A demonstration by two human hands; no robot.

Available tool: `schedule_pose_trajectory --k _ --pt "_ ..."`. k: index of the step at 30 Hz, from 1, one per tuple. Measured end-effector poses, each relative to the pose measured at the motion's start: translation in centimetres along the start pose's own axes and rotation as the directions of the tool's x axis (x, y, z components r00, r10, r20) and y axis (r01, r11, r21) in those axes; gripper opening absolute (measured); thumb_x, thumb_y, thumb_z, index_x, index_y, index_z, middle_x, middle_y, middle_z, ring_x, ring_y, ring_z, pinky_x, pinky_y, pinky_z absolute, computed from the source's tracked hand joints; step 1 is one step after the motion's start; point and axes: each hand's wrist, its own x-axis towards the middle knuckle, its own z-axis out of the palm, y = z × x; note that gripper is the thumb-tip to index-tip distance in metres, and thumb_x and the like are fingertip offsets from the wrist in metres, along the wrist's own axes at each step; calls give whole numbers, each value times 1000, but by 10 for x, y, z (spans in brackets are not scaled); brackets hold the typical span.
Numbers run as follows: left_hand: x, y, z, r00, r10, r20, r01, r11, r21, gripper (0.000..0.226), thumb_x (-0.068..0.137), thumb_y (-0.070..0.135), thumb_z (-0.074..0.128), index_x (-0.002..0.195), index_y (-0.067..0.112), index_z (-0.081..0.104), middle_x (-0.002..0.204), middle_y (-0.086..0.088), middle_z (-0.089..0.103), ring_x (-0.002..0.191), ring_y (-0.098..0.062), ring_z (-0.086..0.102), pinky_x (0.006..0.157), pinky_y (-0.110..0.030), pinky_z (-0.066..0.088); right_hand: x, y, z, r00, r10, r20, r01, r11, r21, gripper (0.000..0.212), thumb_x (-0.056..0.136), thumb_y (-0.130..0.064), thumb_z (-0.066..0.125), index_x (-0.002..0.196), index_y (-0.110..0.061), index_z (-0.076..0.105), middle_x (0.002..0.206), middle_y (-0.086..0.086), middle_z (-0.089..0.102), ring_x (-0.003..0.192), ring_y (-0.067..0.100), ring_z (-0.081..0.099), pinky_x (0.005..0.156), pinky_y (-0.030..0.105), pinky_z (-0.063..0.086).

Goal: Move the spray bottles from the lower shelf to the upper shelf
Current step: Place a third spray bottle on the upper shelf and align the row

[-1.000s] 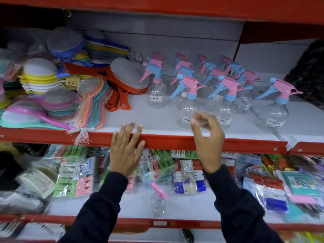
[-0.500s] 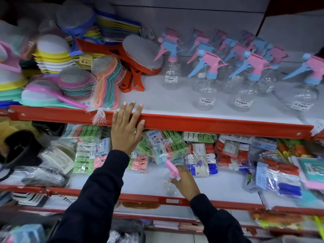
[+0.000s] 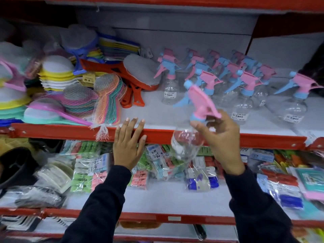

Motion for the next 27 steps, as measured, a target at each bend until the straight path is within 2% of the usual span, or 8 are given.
schedule_pose_trajectory --k 4,7,12,13,15,17,21,27 --pt "1 1 -3 1000 1 22 0 1000 -5 46 97 40 28 140 24 35 140 -7 48 137 -21 27 117 -29 1 51 -16 22 989 -100 -111 95 994 -47 29 72 -29 77 96 -21 64 86 3 66 74 7 56 68 20 49" --pt "1 1 -5 999 -2 42 2 1000 -7 47 97 41 27 140 24 35 140 -6 48 137 -21 26 117 -29 -1 81 -4 45 985 -79 -155 64 993 -96 29 70 -32 78 91 -18 63 82 1 62 70 11 54 65 22 46" --pt "2 1 -7 998 6 59 -5 1000 -24 46 98 42 23 139 25 36 140 -5 49 135 -21 29 116 -28 0 102 22 74 985 -90 -147 44 957 -288 31 72 -28 77 94 -11 65 92 11 62 71 17 55 61 7 41" --pt "2 0 -8 998 8 60 -6 1000 -26 46 98 42 23 139 25 36 140 -5 49 135 -20 29 116 -28 0 103 28 78 985 -97 -140 43 937 -346 33 73 -28 77 97 -8 65 95 12 63 72 18 56 63 10 43" --pt "2 0 -8 998 10 60 -8 999 -32 46 98 42 23 139 25 36 140 -5 49 135 -20 29 117 -28 0 102 38 84 986 -95 -139 22 892 -452 38 75 -31 74 102 -6 64 103 16 63 79 28 62 74 34 53" --pt "2 0 -8 998 8 63 -5 999 -38 46 98 42 24 139 25 37 140 -5 49 136 -20 29 116 -29 2 101 44 88 982 -103 -157 3 845 -535 41 77 -34 72 105 -5 62 108 17 63 86 36 64 75 46 54" --pt "1 0 -9 996 1 86 3 999 -45 46 98 41 26 139 26 36 141 -3 48 136 -19 28 116 -29 3 100 42 89 973 -106 -206 -24 838 -545 39 76 -37 72 101 -10 61 103 13 69 87 35 66 73 44 54" --pt "-2 8 -17 995 -47 94 57 992 -109 47 96 43 27 139 26 37 140 -1 47 138 -18 26 117 -29 2 99 42 87 976 15 -219 -96 927 -362 53 74 -31 74 116 -16 45 101 2 73 87 24 70 76 43 56"
